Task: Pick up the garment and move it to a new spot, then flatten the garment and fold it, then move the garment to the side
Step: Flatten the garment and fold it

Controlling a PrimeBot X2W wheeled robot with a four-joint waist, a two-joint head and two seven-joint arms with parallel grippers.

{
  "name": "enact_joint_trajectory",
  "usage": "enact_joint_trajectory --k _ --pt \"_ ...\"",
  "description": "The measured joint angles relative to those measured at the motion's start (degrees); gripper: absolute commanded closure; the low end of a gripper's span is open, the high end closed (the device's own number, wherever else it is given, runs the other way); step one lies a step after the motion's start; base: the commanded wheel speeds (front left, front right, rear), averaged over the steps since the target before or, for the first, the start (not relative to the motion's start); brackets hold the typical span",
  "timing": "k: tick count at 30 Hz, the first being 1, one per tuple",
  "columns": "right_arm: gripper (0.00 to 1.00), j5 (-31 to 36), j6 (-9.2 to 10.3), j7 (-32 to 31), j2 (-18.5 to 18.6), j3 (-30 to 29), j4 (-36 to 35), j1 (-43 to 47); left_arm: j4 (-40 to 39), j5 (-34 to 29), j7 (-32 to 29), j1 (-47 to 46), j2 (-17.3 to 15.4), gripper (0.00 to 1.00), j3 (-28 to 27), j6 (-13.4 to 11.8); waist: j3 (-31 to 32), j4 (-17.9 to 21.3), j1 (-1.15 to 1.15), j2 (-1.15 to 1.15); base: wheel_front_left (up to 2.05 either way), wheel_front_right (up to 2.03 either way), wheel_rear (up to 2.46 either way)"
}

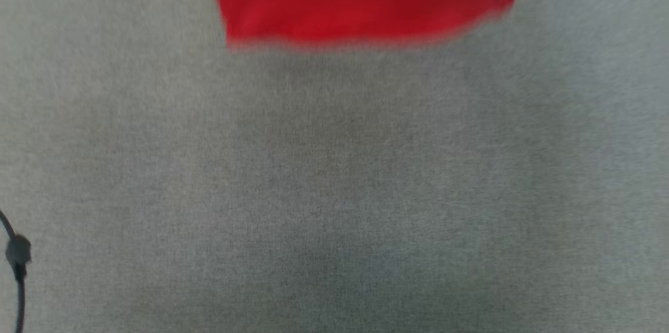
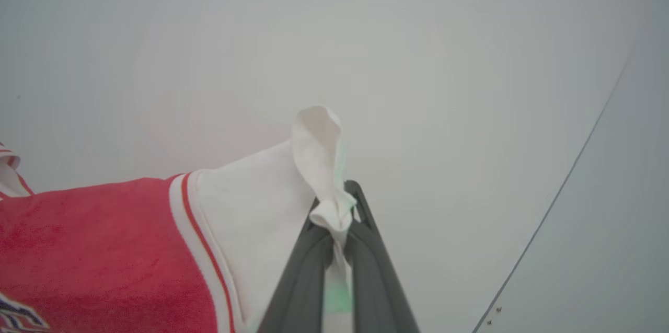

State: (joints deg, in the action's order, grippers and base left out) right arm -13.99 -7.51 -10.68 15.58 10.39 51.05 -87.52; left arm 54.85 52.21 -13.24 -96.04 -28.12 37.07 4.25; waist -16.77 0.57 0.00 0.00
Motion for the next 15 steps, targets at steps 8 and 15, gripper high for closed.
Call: enact_joint_trajectory --k 8,15 --pt "1.00 18.62 0.01 21.38 -1.97 -7.32 6.38 -8.17 1.03 -5.57 24.39 -7.02 1.52 1.00 -0.20 1.77 -6.13 -1.65 0.00 0.00 0.00 0.00 0.00" --pt "1.00 23.52 0.00 21.74 -4.53 -10.27 14.71 -4.16 5.04 -5.37 25.76 1.69 2.25 1.00 3.93 2.91 -6.70 -3.16 0.00 0.00 0.00 0.00 0.00"
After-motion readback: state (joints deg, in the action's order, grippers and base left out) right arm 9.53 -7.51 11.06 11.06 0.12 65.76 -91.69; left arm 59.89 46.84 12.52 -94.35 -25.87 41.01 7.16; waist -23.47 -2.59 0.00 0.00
